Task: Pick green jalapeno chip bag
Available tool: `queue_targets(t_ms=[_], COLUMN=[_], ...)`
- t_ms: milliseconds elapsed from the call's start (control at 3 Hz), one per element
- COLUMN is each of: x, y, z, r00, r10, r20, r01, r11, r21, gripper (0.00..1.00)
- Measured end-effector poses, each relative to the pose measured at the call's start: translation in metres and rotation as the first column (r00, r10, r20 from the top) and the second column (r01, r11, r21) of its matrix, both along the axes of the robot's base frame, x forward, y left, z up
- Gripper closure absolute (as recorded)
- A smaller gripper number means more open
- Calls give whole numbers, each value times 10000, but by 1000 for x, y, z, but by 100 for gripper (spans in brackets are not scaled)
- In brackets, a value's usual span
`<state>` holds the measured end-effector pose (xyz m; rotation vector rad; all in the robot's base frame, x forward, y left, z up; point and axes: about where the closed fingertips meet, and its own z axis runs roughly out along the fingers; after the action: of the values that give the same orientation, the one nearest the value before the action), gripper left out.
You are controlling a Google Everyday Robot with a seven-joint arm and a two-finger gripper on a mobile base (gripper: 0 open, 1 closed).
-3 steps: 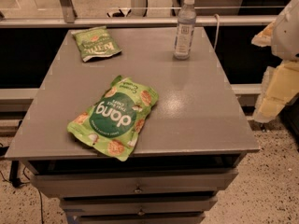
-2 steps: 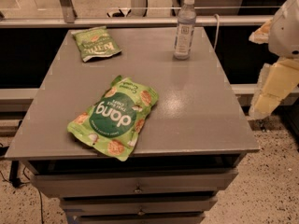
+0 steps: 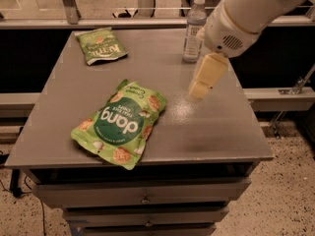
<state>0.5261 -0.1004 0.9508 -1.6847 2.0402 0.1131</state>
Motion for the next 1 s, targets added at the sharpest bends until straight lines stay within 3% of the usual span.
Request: queue_targets(t_ms=[333,667,1000], x=[42,51,51], y=[71,76,76], z=[-13,-10,-10], r00=[9995,9986,9986], r10=[233,119,120], r20=[216,521,521], r01=[-262,-204,-205], r11=[9890,9859,9859], r21=[1453,1662,1661], gripper=[0,0,0])
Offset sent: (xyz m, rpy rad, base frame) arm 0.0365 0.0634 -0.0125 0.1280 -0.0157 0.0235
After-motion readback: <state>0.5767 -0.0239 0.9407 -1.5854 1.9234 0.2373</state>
